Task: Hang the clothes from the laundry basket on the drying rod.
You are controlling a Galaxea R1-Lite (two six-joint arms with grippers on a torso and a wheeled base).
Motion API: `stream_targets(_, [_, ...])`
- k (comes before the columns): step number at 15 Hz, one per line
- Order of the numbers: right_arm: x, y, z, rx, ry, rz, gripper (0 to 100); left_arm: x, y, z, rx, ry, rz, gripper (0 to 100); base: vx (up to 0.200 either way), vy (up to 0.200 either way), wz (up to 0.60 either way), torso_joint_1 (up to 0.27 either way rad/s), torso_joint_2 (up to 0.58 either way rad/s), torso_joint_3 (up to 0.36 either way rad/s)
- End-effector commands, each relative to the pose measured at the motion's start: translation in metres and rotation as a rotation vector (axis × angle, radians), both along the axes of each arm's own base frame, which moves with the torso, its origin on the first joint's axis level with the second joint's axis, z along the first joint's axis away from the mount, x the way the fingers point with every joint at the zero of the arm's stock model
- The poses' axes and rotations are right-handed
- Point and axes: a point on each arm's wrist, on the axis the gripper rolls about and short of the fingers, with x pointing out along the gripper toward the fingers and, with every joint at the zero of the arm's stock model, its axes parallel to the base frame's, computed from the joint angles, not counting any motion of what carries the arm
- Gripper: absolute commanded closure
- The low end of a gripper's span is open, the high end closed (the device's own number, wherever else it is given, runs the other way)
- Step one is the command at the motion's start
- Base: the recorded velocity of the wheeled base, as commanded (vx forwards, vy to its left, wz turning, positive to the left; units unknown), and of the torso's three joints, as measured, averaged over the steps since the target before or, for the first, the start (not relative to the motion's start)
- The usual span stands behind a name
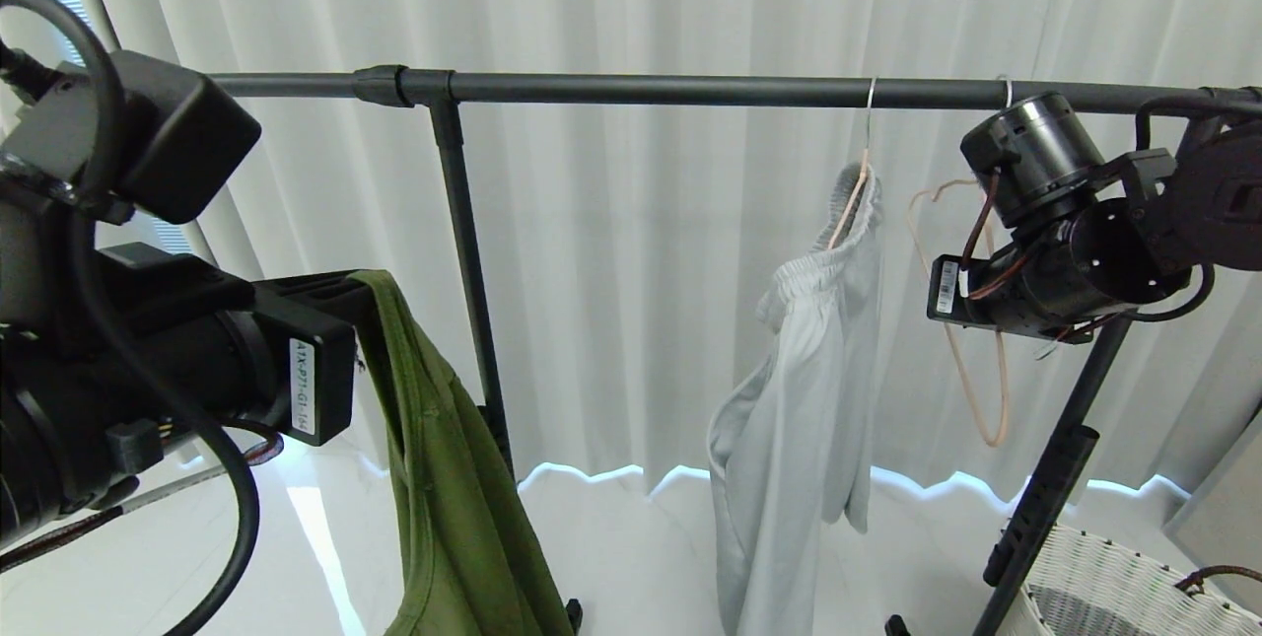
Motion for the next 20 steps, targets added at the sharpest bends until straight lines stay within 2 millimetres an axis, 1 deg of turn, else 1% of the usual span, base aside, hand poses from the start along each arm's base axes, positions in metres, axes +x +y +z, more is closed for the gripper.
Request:
stream_targets(1, [-0.003,0.0,0.004,-0.001,-0.01,0.007,100,0.0,0.0,0.0,0.0,0.0,0.001,100,0.0,0.0,0.0,0.0,0.0,0.0])
stream_targets(8, [-0.026,-0.012,0.032,-0.083,-0.079,0.105,100,0.0,0.0,0.0,0.0,-0.002,0.0,100,0.0,0.0,0.0,0.0,0.0,0.0])
stream_targets(12, [-0.05,-0.019,0.047,-0.068,-0.125,0.137,100,-0.001,0.001,0.001,-0.001,-0.006,0.0,100,0.0,0.0,0.0,0.0,0.0,0.0])
stream_targets(15, [-0.075,-0.033,0.04,-0.115,-0.099,0.173,100,-0.001,0.001,0.001,0.0,-0.006,0.0,100,0.0,0.0,0.0,0.0,0.0,0.0])
stream_targets(18, [-0.097,-0.044,0.035,-0.118,-0.094,0.188,100,-0.001,0.001,0.001,0.002,-0.006,-0.001,100,0.0,0.0,0.0,0.0,0.0,0.0])
stream_targets(19, [-0.102,-0.046,0.035,-0.118,-0.095,0.189,100,-0.001,0.001,0.001,0.002,-0.006,-0.001,100,0.0,0.0,0.0,0.0,0.0,0.0])
stream_targets(20, [-0.106,-0.049,0.035,-0.116,-0.1,0.188,100,-0.001,0.001,0.001,0.002,-0.006,-0.001,100,-0.2,0.0,0.0,0.002,0.0,0.002])
